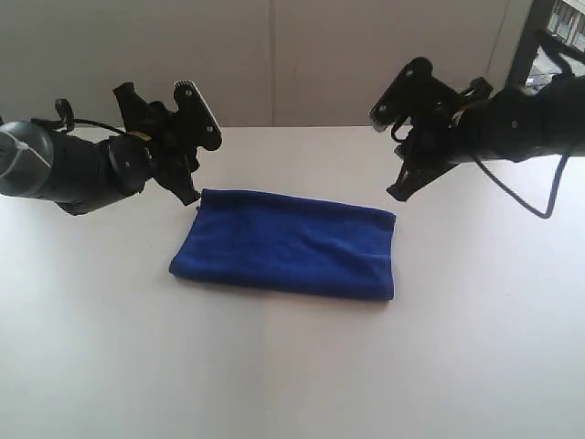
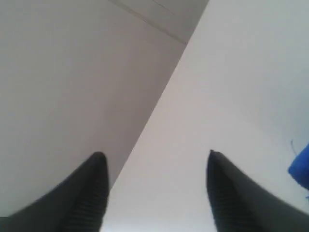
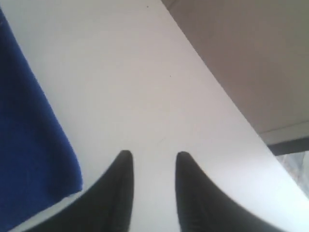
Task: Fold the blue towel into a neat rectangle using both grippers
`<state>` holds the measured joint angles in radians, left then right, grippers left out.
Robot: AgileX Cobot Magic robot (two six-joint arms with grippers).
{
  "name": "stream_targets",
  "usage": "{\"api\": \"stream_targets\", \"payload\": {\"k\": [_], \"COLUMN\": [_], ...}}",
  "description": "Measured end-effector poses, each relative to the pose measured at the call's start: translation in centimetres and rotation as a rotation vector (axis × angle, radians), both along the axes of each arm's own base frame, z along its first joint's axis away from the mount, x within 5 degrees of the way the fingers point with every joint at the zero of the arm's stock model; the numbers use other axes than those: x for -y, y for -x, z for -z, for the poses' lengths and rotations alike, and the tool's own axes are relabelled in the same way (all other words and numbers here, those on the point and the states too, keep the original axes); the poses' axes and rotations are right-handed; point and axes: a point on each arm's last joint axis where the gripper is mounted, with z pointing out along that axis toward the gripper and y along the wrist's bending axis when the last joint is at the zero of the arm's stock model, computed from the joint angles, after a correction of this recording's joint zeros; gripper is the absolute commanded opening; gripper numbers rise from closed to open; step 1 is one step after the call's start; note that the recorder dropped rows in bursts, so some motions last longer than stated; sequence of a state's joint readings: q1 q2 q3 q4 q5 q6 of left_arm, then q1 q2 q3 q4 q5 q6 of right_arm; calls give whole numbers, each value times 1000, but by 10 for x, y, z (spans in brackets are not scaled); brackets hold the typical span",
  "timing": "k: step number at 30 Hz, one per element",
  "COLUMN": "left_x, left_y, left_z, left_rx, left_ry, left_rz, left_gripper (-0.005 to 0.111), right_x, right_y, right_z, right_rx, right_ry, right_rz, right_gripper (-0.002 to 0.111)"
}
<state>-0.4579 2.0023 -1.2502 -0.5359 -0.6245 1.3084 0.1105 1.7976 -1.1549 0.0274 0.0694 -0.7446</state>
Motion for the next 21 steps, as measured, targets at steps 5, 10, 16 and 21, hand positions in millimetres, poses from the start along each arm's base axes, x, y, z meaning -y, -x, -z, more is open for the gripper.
{"api": "stream_targets", "payload": {"k": [5, 10, 16, 21], "left_x": [30, 31, 26, 24], "left_y": [39, 49, 48, 50], "left_z": [-19, -15, 13, 26], "left_rx": [-346, -648, -816, -879], "left_ry": [59, 113, 110, 72], "left_rz": [261, 404, 415, 410], "left_gripper": [0, 0, 0, 0], "right_x": [-1, -23, -62, -75], "right_y": [17, 8, 0, 4], "right_z": [-13, -7, 38, 64], "right_rx": [-317, -582, -748, -845], "right_ry": [-181, -340, -370, -336], "right_rz": [169, 77, -42, -66], "right_gripper": [0, 0, 0, 0]}}
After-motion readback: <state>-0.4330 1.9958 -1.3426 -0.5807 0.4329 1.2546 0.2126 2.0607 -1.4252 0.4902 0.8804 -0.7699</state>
